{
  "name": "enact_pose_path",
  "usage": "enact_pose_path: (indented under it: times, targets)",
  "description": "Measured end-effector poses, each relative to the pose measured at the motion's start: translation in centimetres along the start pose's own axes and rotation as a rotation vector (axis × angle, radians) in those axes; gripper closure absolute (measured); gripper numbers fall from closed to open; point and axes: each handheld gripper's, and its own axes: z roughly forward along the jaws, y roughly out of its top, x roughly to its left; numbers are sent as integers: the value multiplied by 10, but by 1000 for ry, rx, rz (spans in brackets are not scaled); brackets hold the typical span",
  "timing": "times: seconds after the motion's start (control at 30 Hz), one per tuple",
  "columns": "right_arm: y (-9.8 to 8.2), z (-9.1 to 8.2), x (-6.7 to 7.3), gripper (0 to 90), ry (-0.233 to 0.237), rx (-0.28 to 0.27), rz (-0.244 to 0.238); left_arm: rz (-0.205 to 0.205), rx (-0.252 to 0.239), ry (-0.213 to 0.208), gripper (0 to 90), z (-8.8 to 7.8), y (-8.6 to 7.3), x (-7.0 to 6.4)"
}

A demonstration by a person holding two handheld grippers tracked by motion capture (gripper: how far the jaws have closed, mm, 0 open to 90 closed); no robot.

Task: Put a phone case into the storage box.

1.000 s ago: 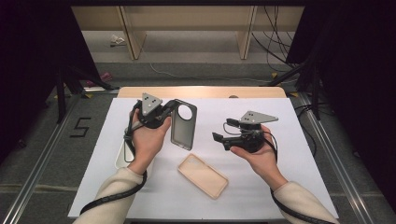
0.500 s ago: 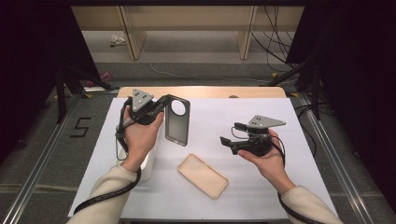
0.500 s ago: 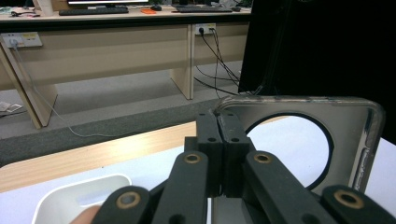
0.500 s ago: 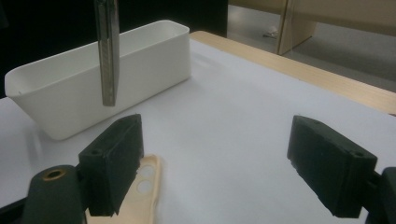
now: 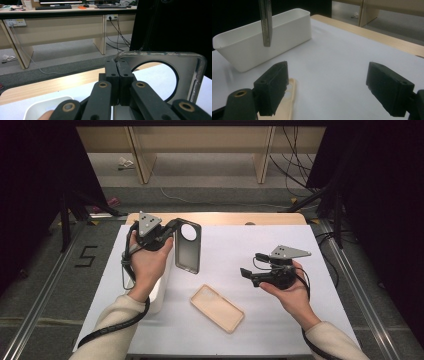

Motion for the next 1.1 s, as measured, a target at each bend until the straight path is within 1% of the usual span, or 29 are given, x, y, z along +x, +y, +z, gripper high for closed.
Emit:
enact_pose_path:
  times: [0.2, 0.27, 0.37, 0.73, 1.1]
  targets:
    - [-3, -3, -2, 190, 0, 3, 1, 1, -7, 9, 888, -1, 5, 3]
    - [-4, -4, -2, 190, -1, 5, 0, -5, -12, 9, 888, -1, 6, 4]
    - [-5, -5, -2, 190, 1, 6, 10, -7, -16, 15, 888, -1, 8, 5]
    - [-7, -9, -3, 190, 3, 7, 11, -4, -16, 32, 889, 0, 16, 11]
    - [-8, -10, -3, 190, 4, 6, 15, -10, -14, 53, 888, 2, 20, 19]
